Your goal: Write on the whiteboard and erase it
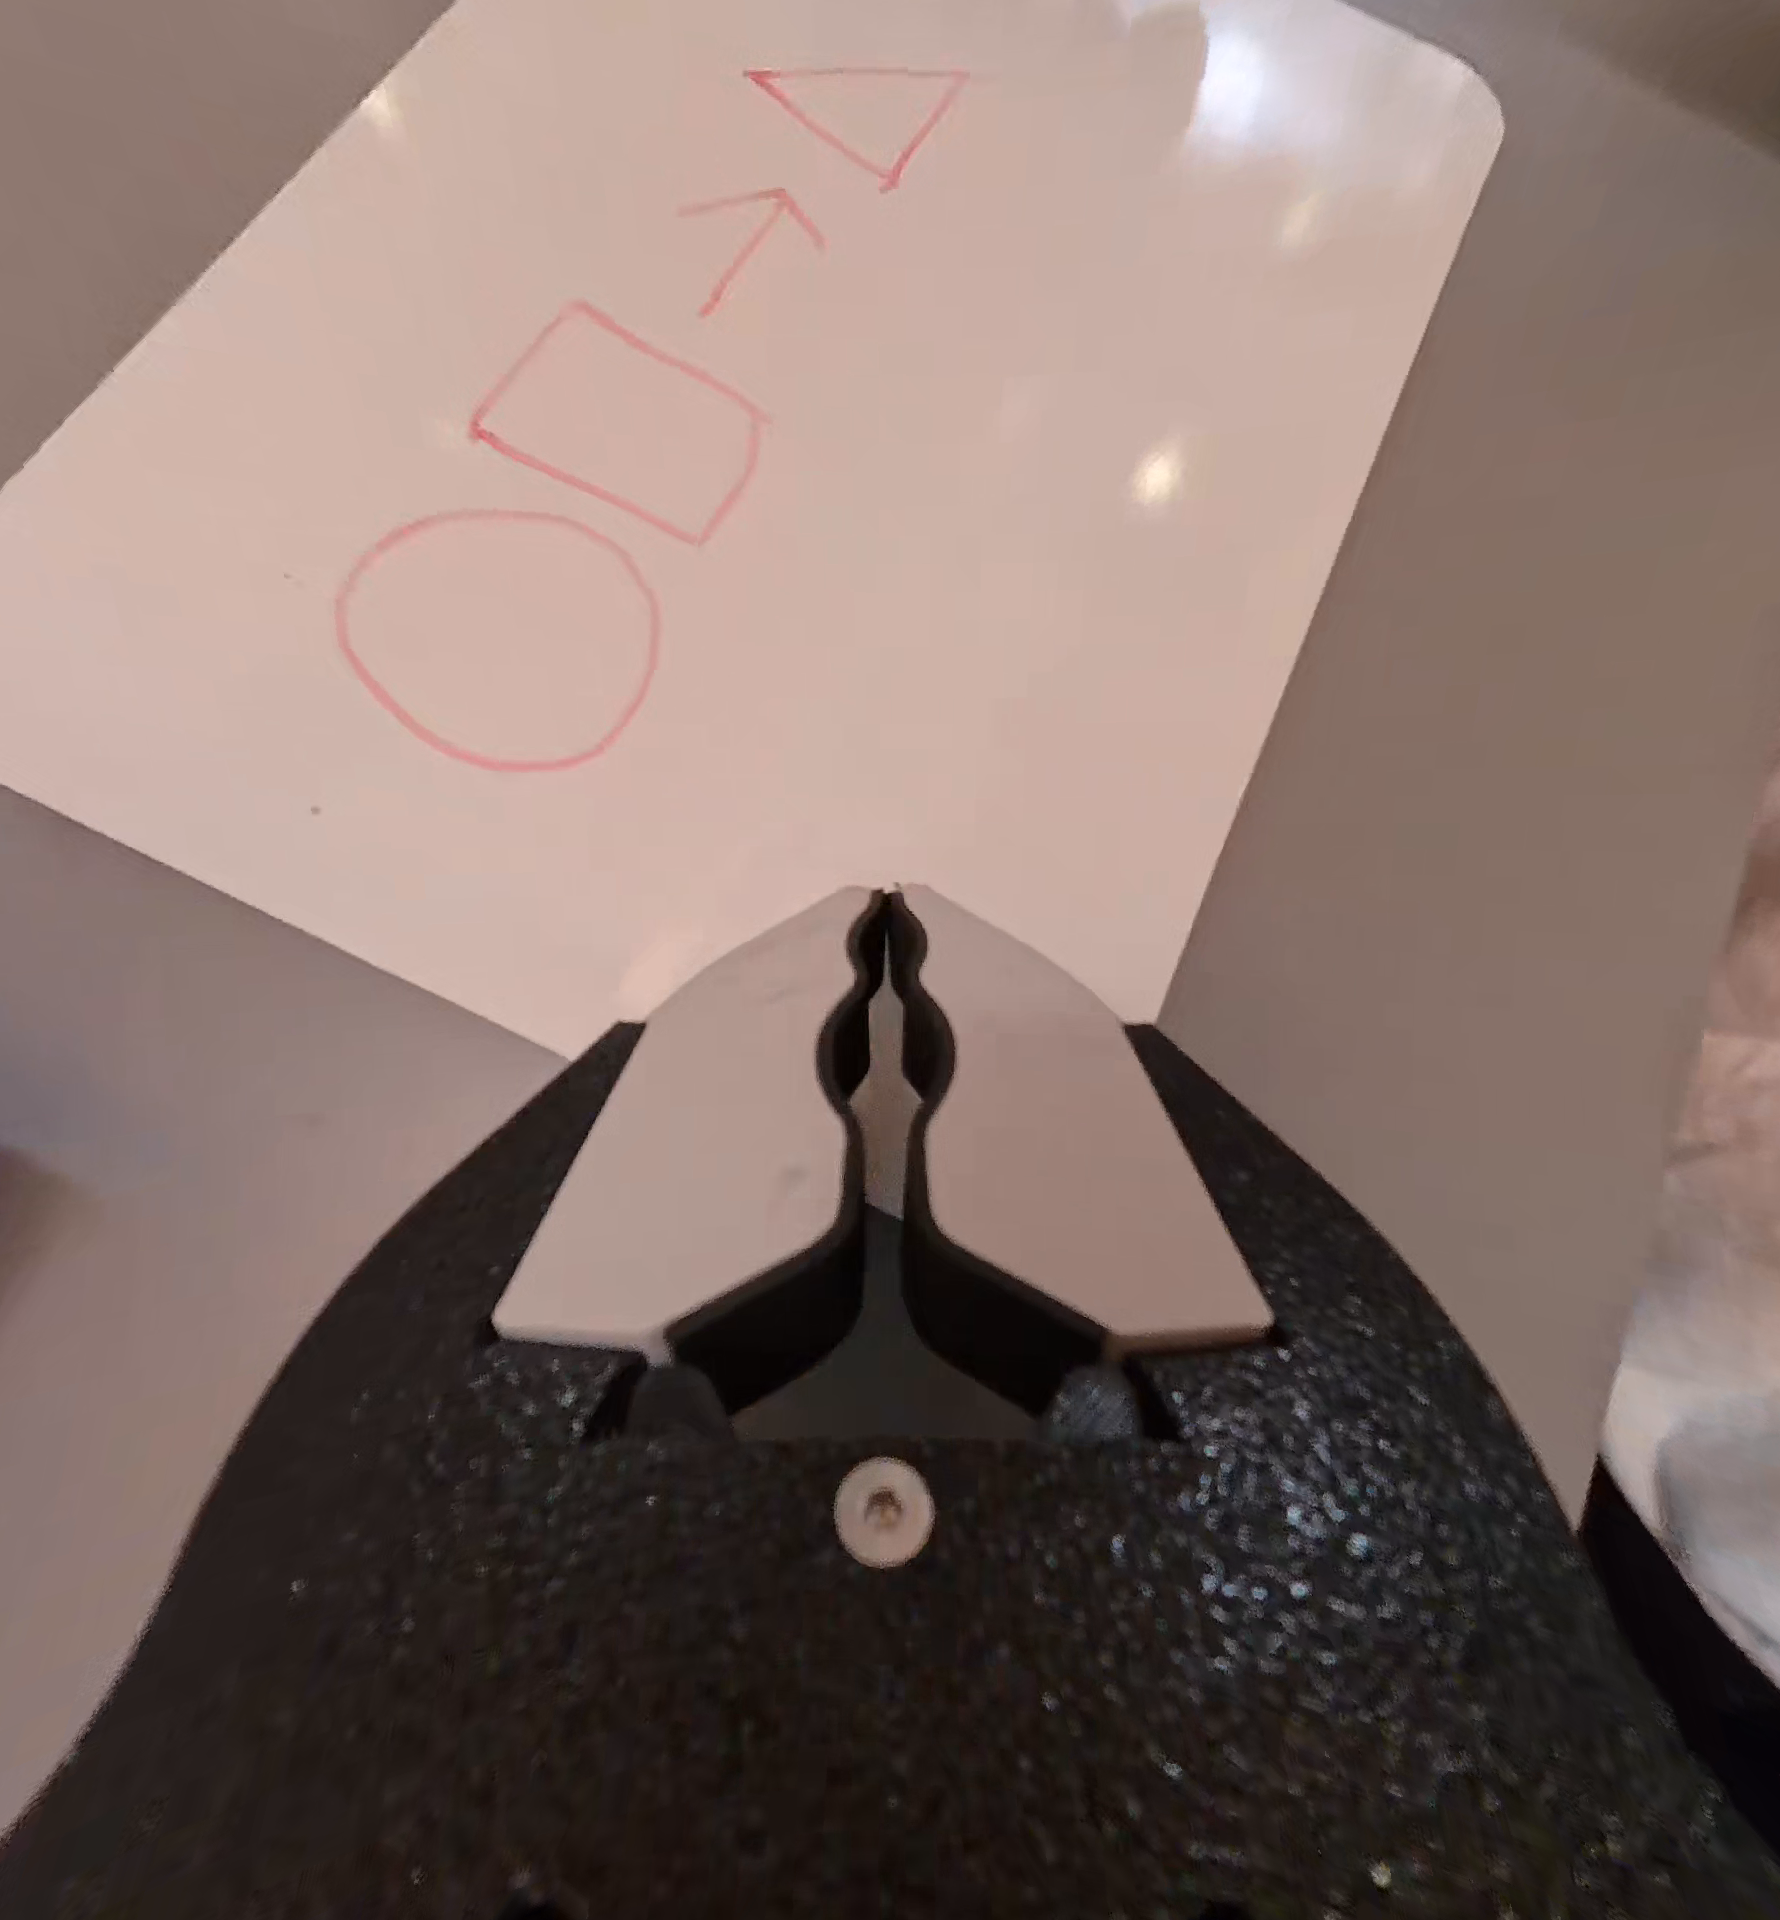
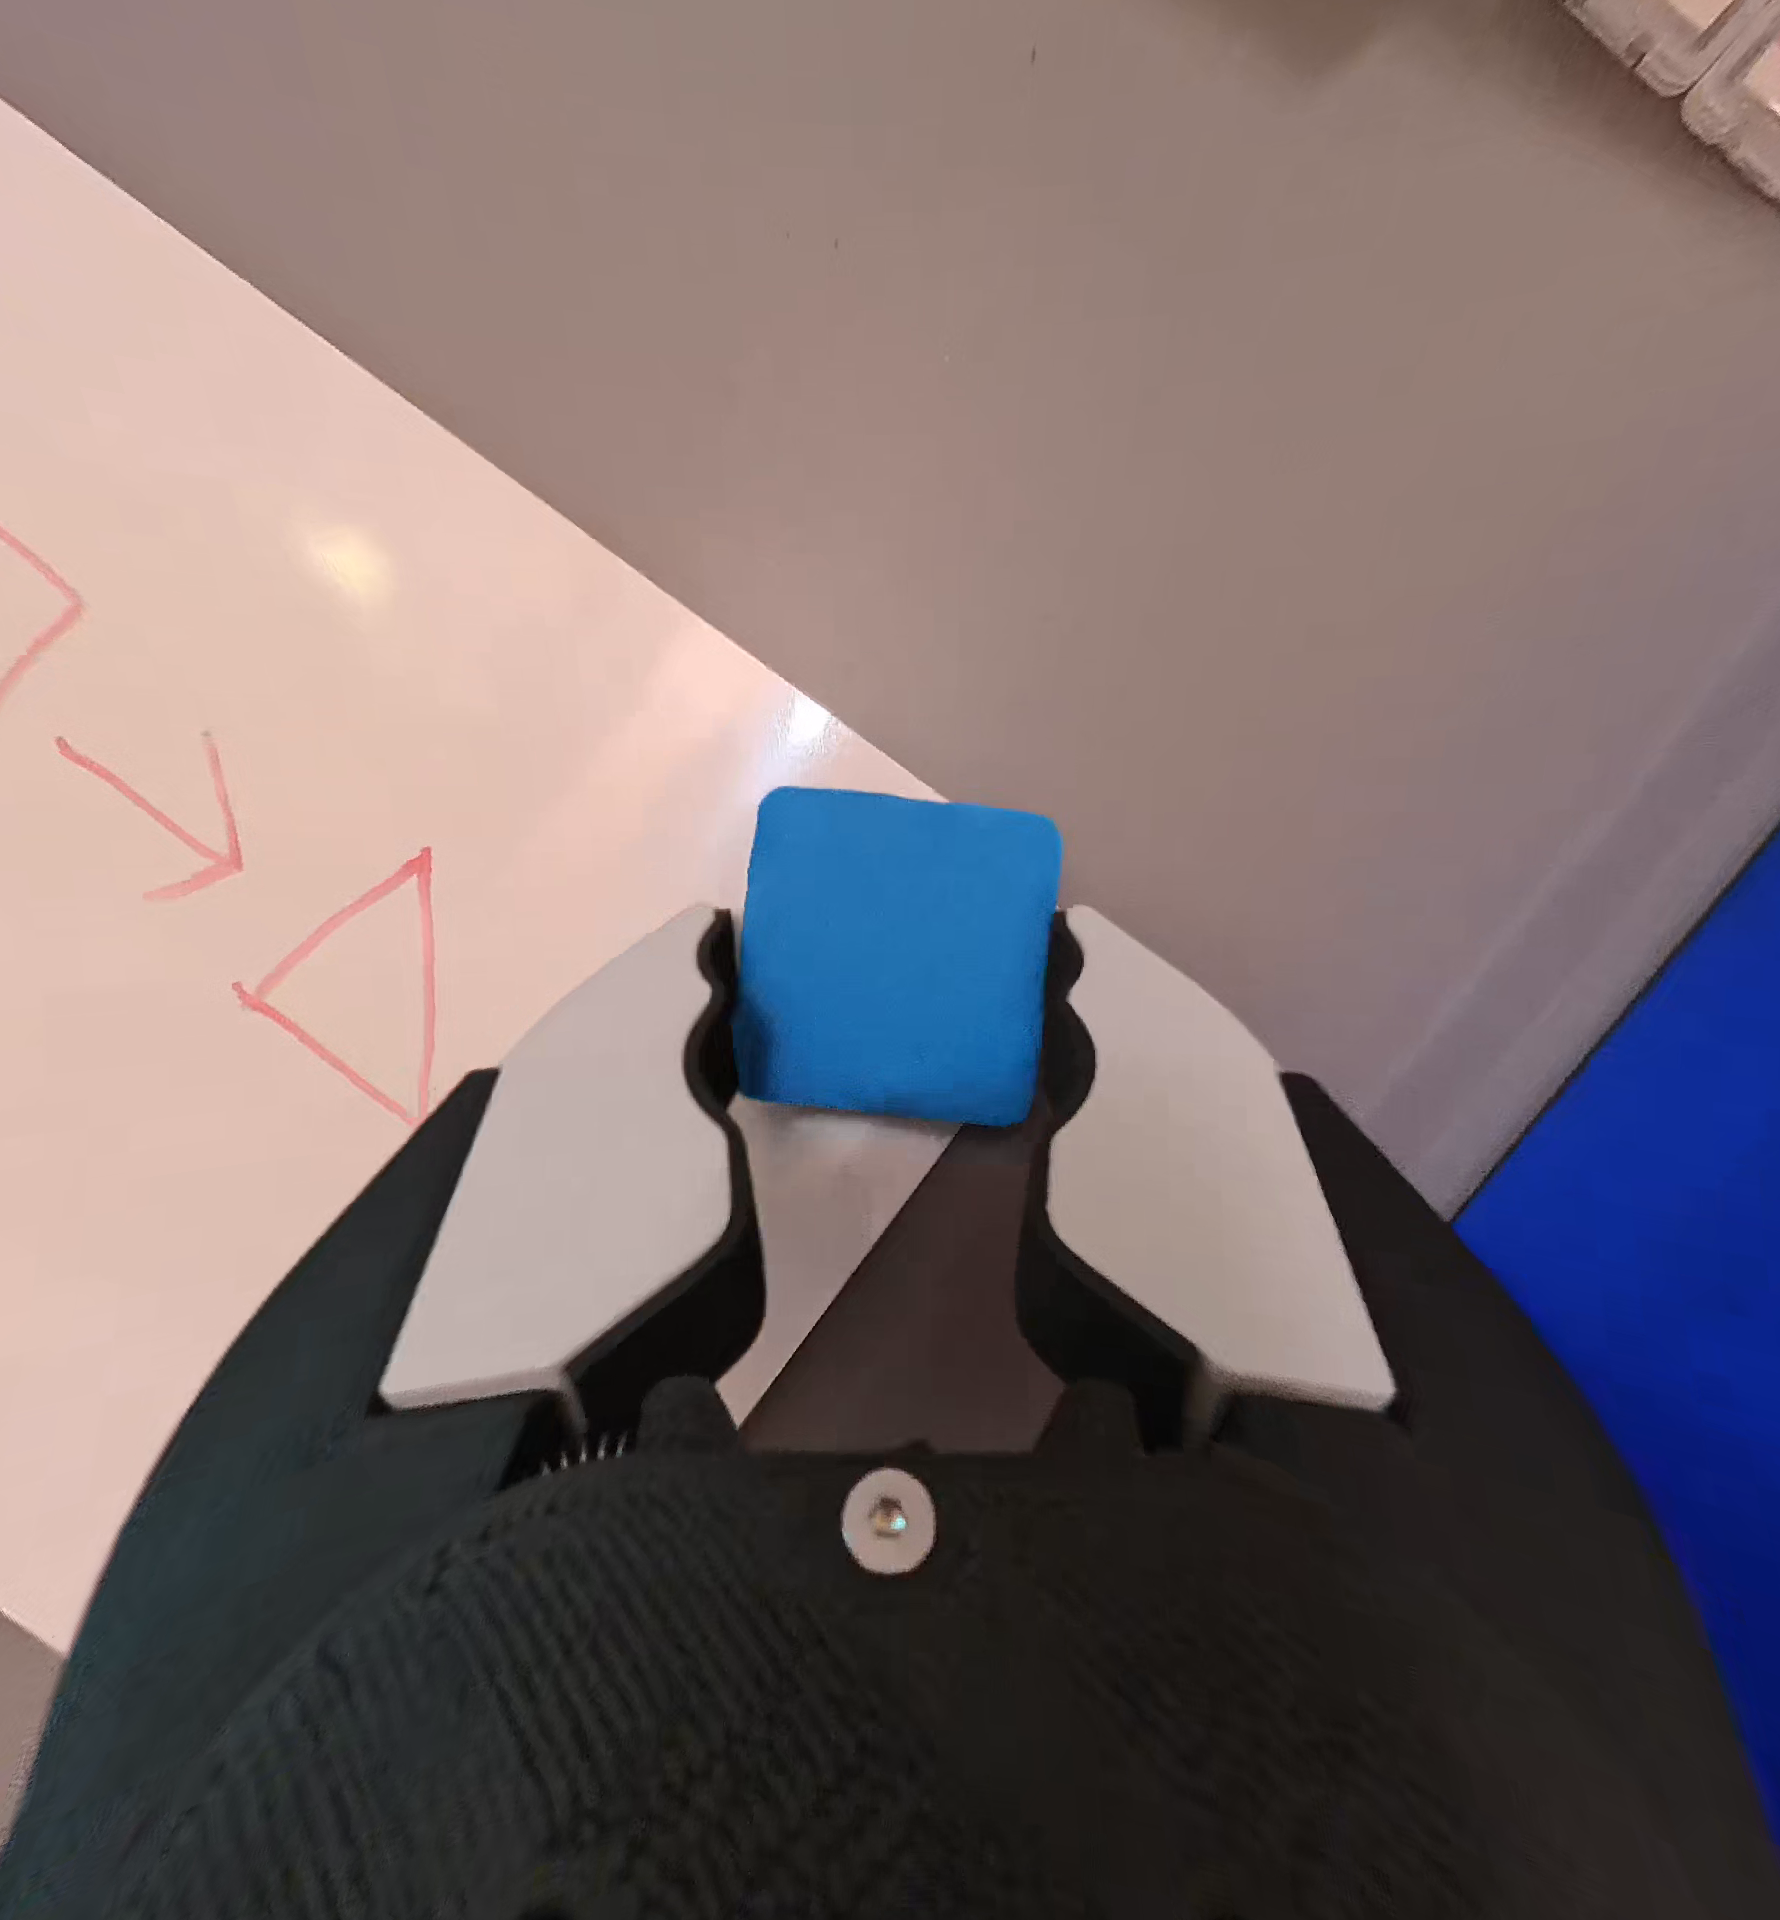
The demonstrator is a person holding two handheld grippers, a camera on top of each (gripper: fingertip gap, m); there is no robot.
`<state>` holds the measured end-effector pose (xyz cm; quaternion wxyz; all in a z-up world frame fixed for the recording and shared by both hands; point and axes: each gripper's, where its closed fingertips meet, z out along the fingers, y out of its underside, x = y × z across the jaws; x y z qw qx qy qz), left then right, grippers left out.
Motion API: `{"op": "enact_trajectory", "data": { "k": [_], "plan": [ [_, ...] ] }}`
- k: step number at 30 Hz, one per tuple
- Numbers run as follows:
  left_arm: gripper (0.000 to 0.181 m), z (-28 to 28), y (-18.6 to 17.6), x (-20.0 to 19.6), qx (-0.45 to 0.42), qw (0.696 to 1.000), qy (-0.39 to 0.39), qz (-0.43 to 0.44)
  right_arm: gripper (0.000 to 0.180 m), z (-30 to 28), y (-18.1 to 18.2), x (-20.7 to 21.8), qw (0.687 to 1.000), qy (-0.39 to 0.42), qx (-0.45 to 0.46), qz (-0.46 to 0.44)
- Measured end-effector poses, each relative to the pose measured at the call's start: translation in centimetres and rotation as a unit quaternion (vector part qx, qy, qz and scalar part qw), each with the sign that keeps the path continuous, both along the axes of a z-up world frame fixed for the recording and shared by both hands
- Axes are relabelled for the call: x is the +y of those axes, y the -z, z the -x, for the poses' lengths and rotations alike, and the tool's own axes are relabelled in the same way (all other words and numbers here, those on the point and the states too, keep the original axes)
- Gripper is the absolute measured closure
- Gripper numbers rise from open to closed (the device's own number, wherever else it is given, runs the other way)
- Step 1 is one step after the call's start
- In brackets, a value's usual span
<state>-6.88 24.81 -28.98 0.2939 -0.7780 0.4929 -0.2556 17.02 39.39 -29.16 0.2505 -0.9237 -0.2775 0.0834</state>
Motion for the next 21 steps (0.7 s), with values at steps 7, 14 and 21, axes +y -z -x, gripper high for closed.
{"op": "enact_trajectory", "data": {
  "k": [7, 14, 21],
  "plan": [
    [0.181, 0.0, 0.0, -0.1, -0.002, 1.0, 0.012, 0.012, 0.123, 1.3, -0.4, -0.1, 0.999, -0.051, 0.007, -0.004],
    [0.181, 0.1, 0.0, 0.1, -0.011, 0.998, 0.002, 0.062, 0.124, 13.7, -4.0, -2.3, 0.957, -0.271, 0.08, -0.06],
    [0.181, 0.1, 0.0, -0.1, -0.017, 0.996, 0.007, 0.088, 0.124, 22.6, -1.6, -4.0, 0.92, -0.388, 0.056, -0.009]
  ]
}}
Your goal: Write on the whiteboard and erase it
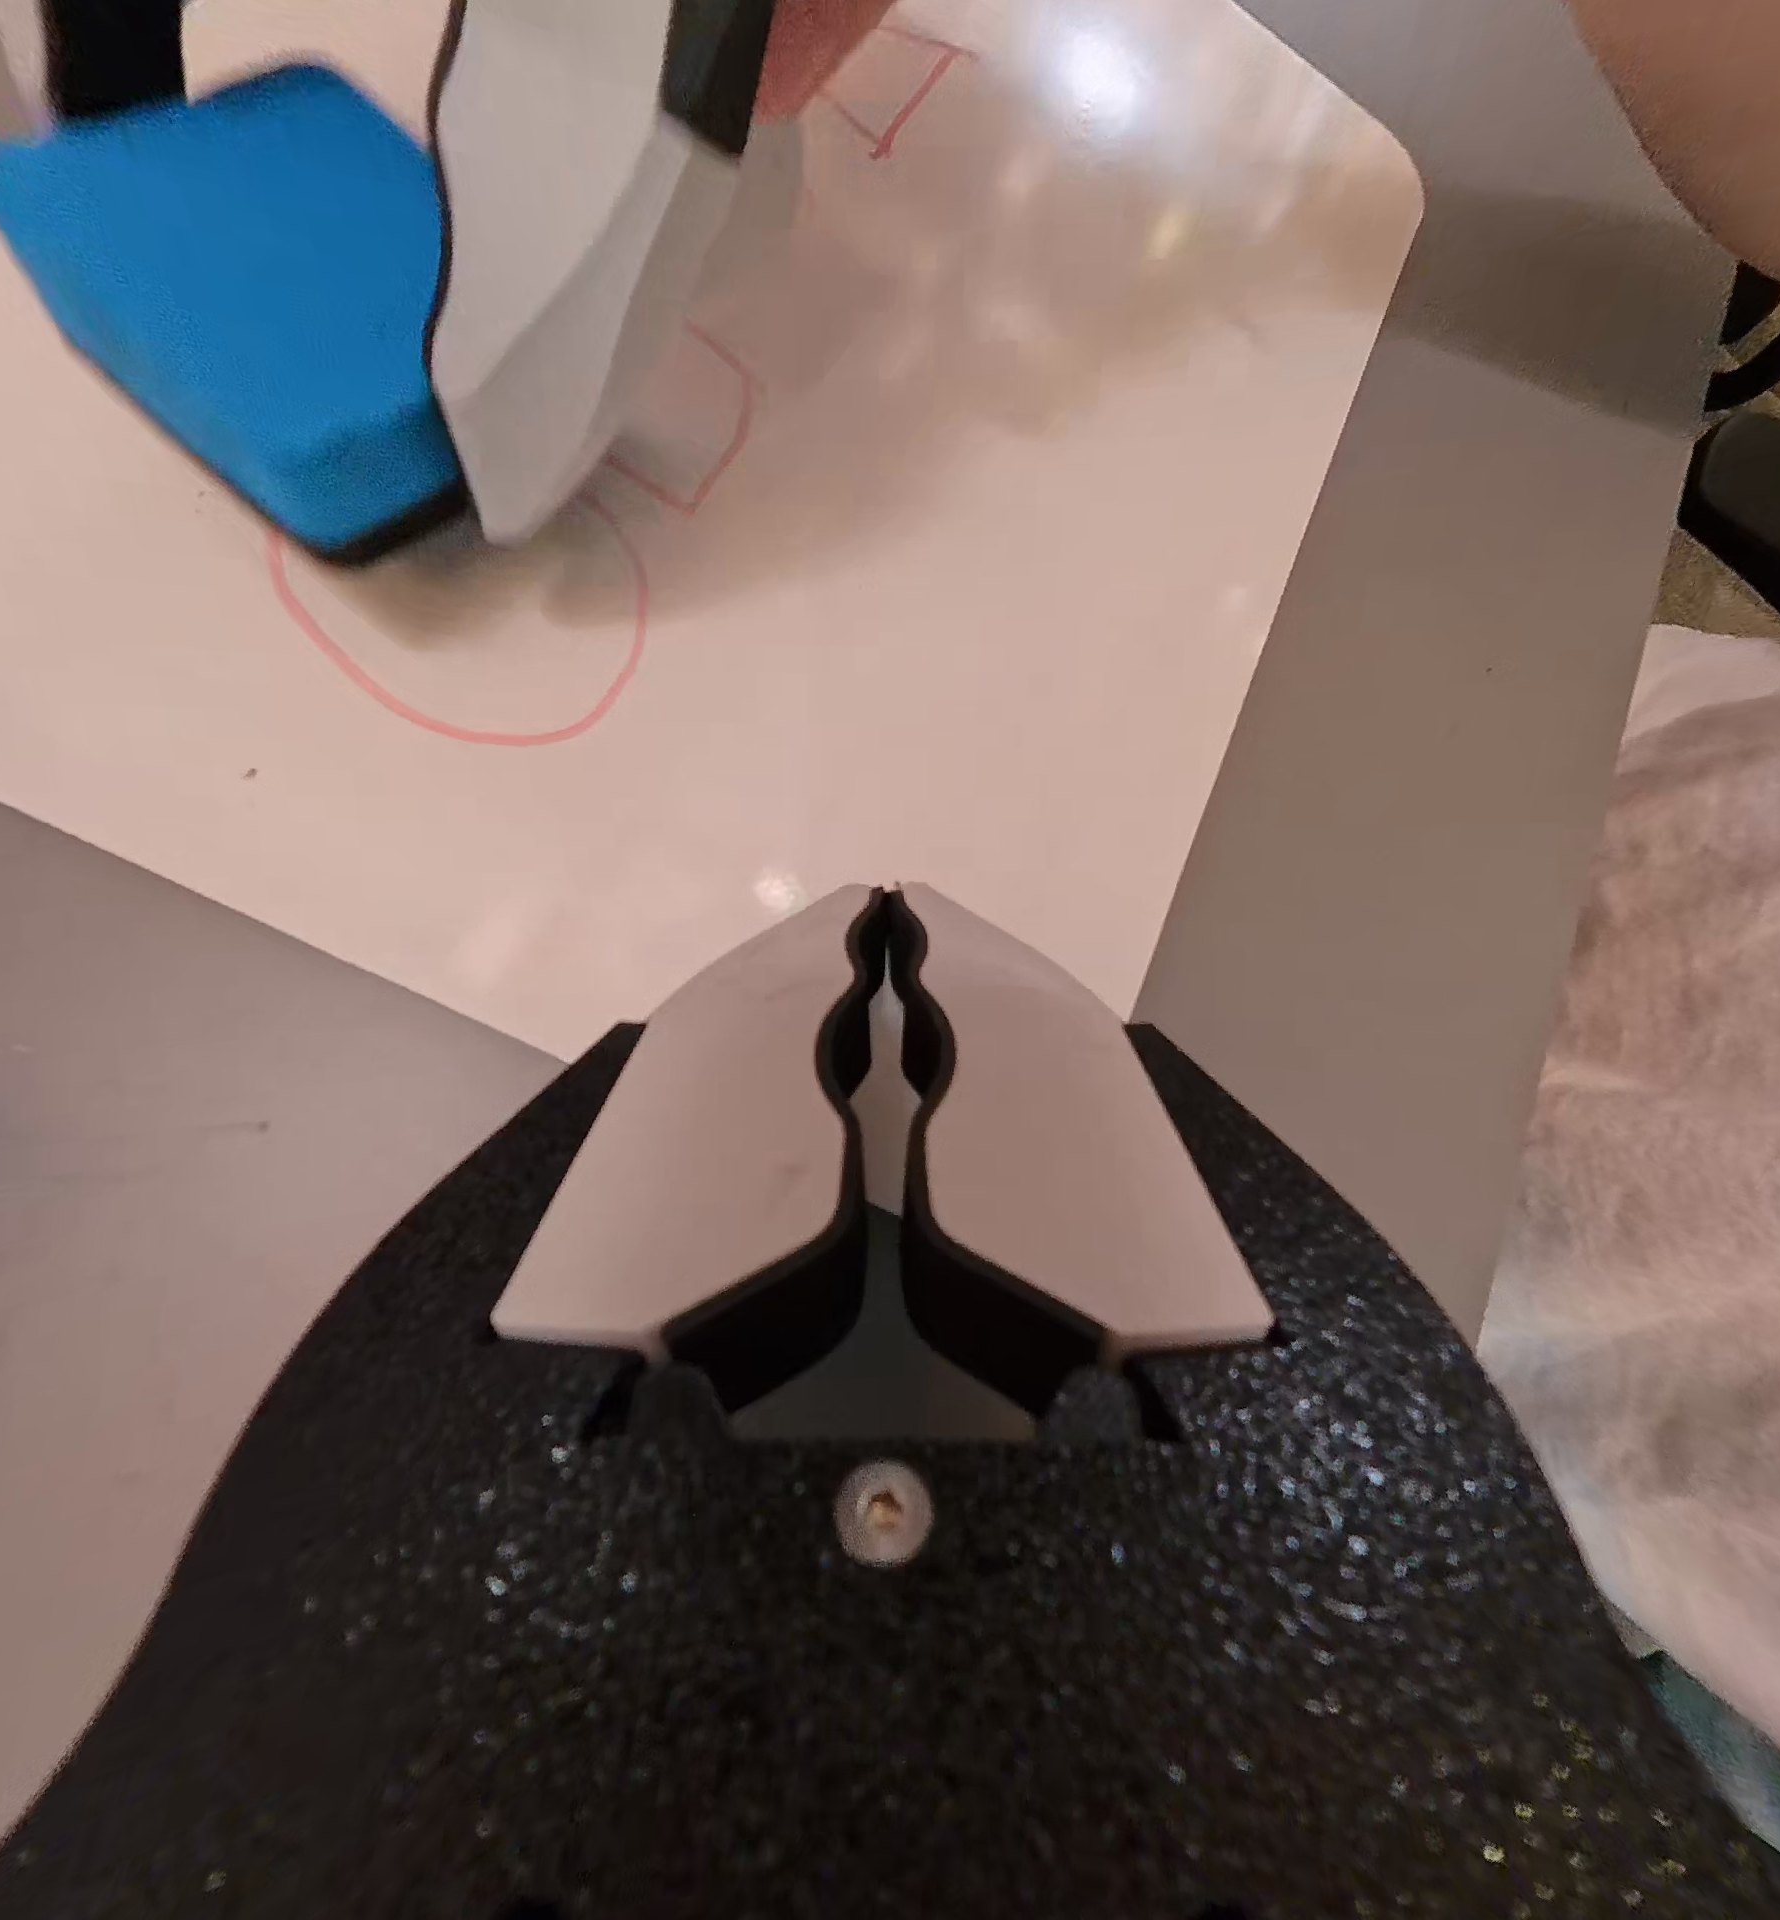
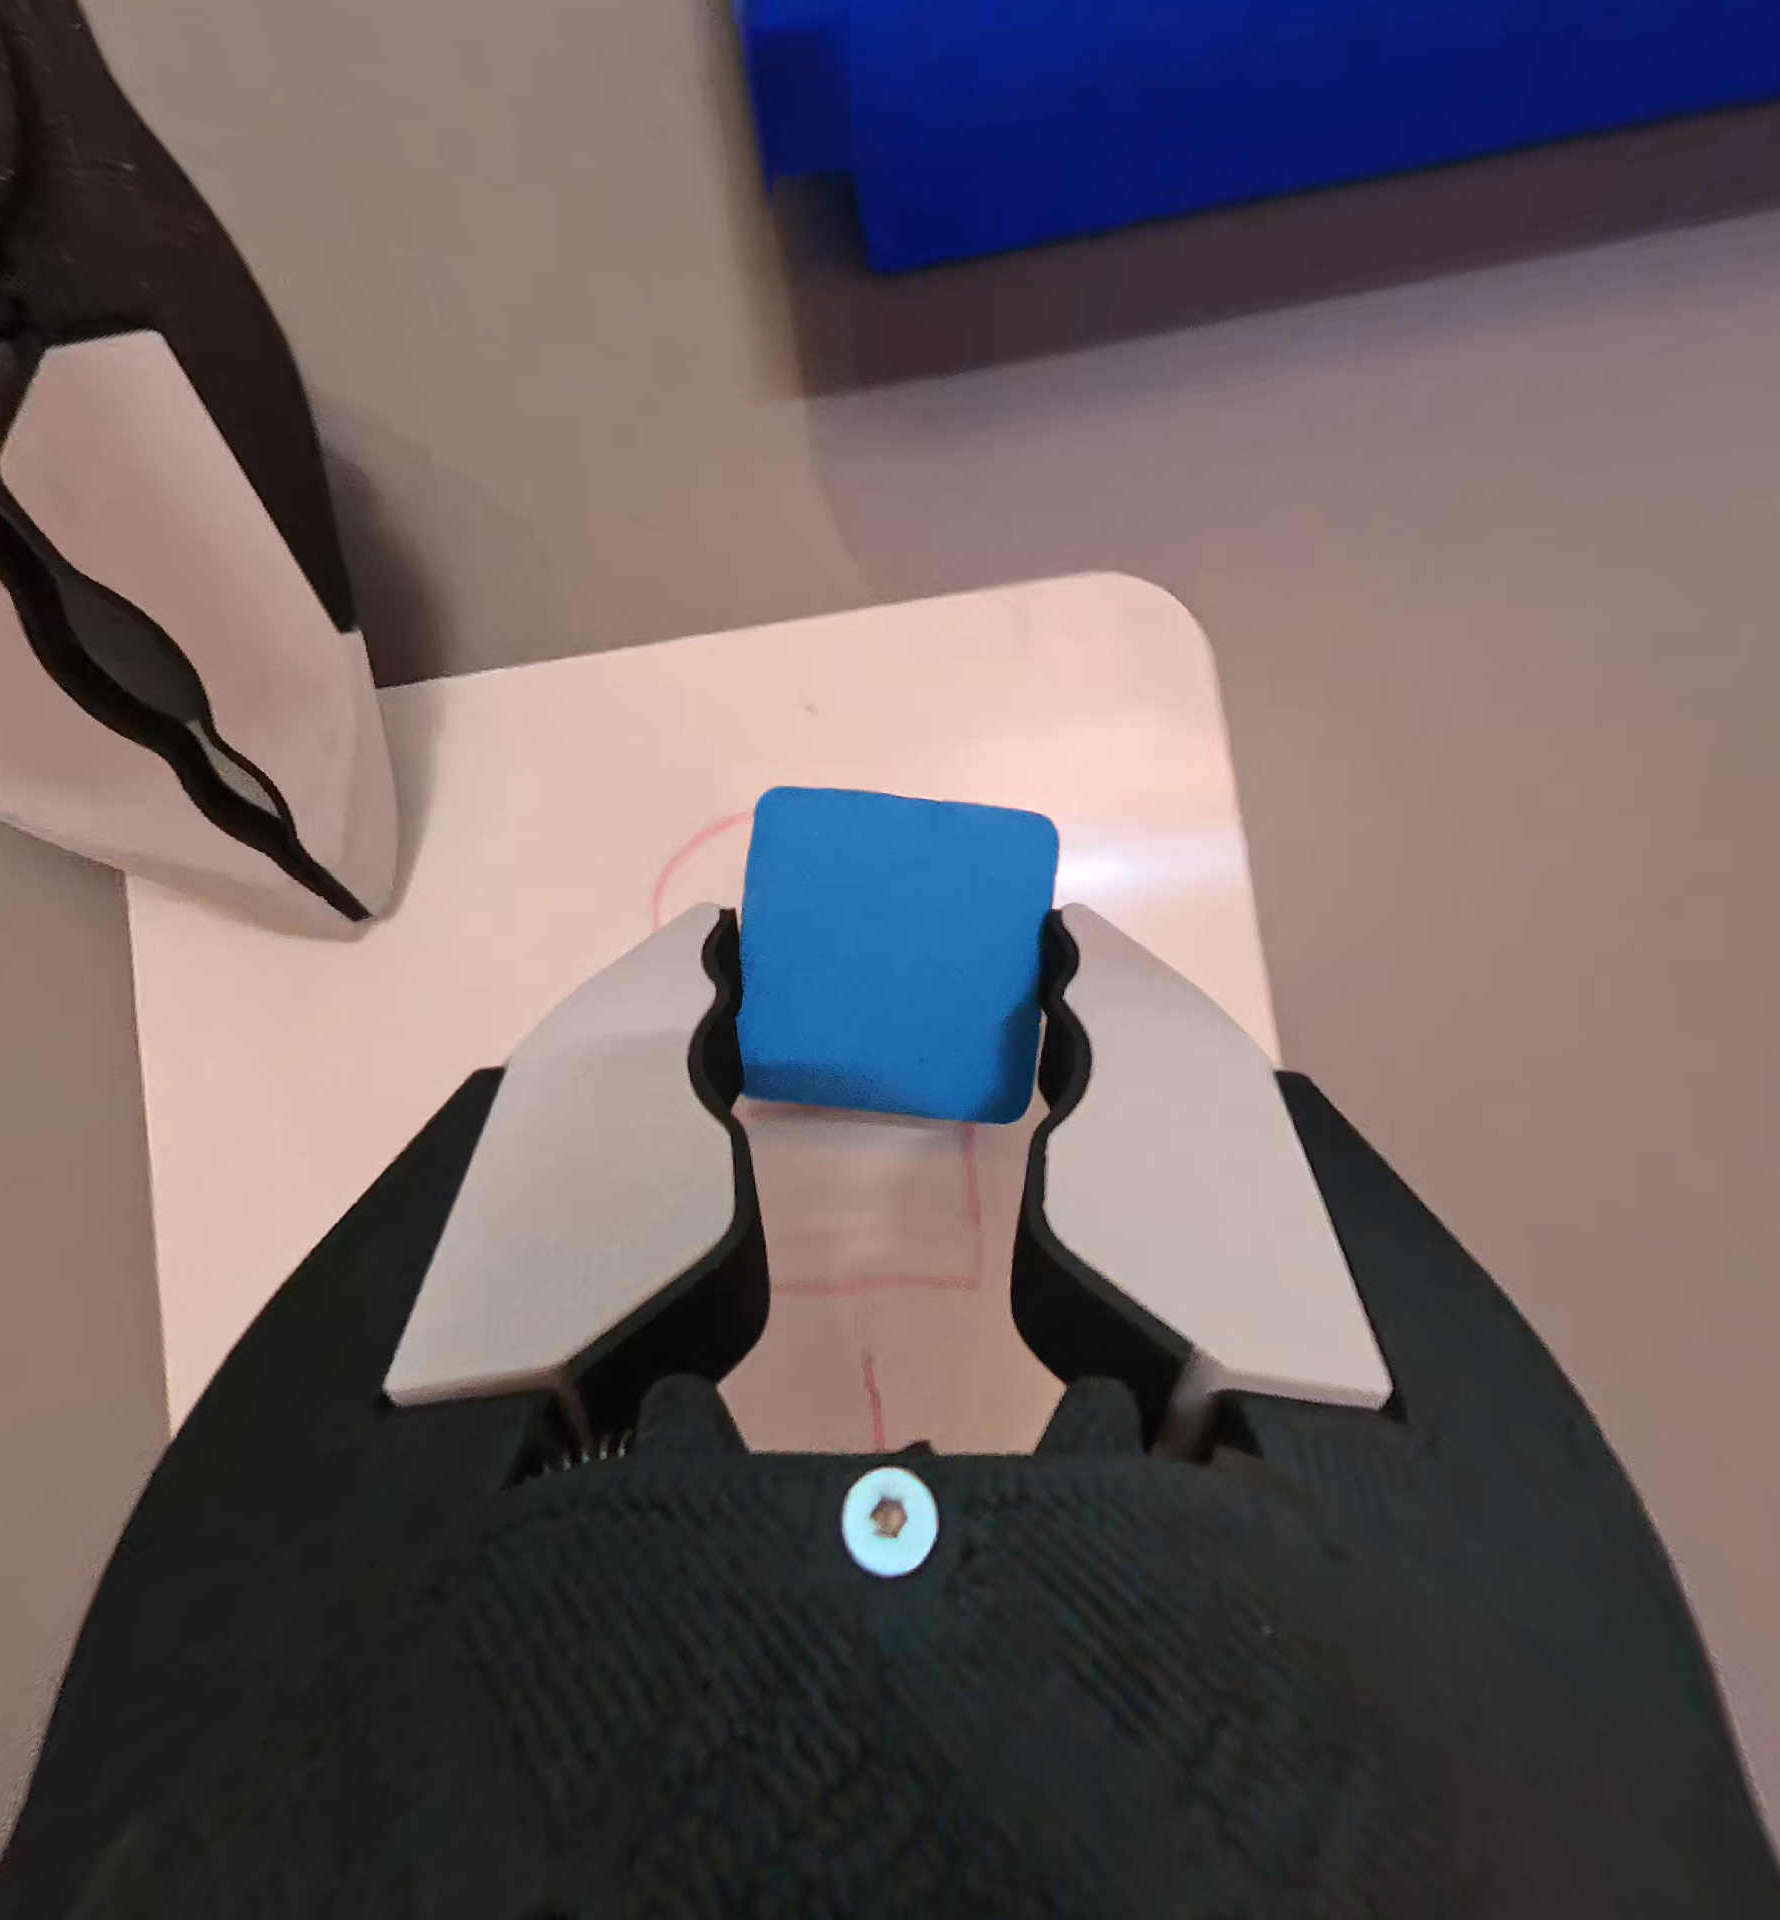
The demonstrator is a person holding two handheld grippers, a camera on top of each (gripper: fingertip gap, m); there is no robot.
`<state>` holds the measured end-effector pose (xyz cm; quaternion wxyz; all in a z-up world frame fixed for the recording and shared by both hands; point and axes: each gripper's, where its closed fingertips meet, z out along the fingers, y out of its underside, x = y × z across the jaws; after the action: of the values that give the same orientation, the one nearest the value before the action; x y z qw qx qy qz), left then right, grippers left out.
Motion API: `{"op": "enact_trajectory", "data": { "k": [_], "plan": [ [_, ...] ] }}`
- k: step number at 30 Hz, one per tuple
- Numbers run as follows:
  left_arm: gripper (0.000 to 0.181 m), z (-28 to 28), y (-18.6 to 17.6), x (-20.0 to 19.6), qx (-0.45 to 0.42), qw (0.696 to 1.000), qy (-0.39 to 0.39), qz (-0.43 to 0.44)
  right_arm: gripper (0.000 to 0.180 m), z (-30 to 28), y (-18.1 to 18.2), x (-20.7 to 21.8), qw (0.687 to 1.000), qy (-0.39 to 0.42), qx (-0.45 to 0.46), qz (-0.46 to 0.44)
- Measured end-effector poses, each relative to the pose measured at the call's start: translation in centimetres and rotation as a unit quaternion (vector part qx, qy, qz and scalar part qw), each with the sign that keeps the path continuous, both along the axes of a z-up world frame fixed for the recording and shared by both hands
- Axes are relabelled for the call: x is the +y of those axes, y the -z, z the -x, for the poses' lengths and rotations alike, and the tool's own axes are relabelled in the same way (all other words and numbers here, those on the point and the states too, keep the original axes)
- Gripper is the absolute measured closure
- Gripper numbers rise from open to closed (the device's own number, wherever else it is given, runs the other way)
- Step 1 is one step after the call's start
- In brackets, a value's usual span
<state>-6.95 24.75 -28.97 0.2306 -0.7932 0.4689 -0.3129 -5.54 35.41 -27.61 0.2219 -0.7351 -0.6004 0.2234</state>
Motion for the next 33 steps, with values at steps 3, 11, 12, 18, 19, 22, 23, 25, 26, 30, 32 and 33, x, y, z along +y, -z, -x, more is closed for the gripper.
{"op": "enact_trajectory", "data": {
  "k": [3, 11, 12, 18, 19, 22, 23, 25, 26, 30, 32, 33],
  "plan": [
    [0.181, 0.0, 0.0, 0.0, -0.001, 1.0, -0.002, 0.003, 0.124, 1.1, 1.4, -0.6, 0.999, -0.023, -0.037, -0.004],
    [0.181, 0.1, 0.0, 0.1, -0.006, 0.999, -0.006, 0.04, 0.124, 0.6, 1.5, -3.8, 0.989, -0.1, -0.094, -0.049],
    [0.181, 0.1, 0.0, 0.1, -0.006, 0.999, -0.006, 0.044, 0.124, 0.6, 1.4, -3.0, 0.99, -0.082, -0.094, -0.058],
    [0.181, 0.1, 0.0, 0.3, -0.017, 0.997, -0.02, 0.079, 0.122, 0.7, 1.5, -3.8, 0.989, -0.115, -0.09, -0.039],
    [0.181, 0.1, 0.0, 0.3, -0.015, 0.997, -0.018, 0.076, 0.115, 0.5, 1.4, -3.5, 0.987, -0.114, -0.098, -0.059],
    [0.181, 0.1, 0.0, 0.2, -0.013, 0.998, -0.016, 0.066, 0.105, 0.4, 0.7, -2.5, 0.985, -0.112, -0.09, -0.092],
    [0.181, 0.1, 0.0, 0.2, -0.013, 0.998, -0.014, 0.065, 0.105, 0.5, 0.3, -2.4, 0.988, -0.106, -0.076, -0.086],
    [0.181, 0.1, -0.1, 0.2, -0.013, 0.998, -0.013, 0.065, 0.104, 0.5, -0.2, -2.3, 0.992, -0.092, -0.061, -0.064],
    [0.181, 0.1, -0.1, 0.2, -0.014, 0.998, -0.013, 0.064, 0.106, 0.5, -0.2, -2.4, 0.992, -0.094, -0.059, -0.054],
    [0.181, 0.1, -0.1, 0.2, -0.013, 0.998, -0.01, 0.063, 0.129, 0.3, 0.4, -3.5, 0.99, -0.122, -0.064, -0.028],
    [0.181, 0.1, -0.1, 0.2, -0.013, 0.998, -0.01, 0.061, 0.13, 0.3, 0.3, -3.5, 0.99, -0.125, -0.058, -0.03],
    [0.181, 0.1, -0.1, 0.2, -0.012, 0.998, -0.01, 0.06, 0.13, 0.3, 0.3, -3.3, 0.99, -0.122, -0.059, -0.039]
  ]
}}
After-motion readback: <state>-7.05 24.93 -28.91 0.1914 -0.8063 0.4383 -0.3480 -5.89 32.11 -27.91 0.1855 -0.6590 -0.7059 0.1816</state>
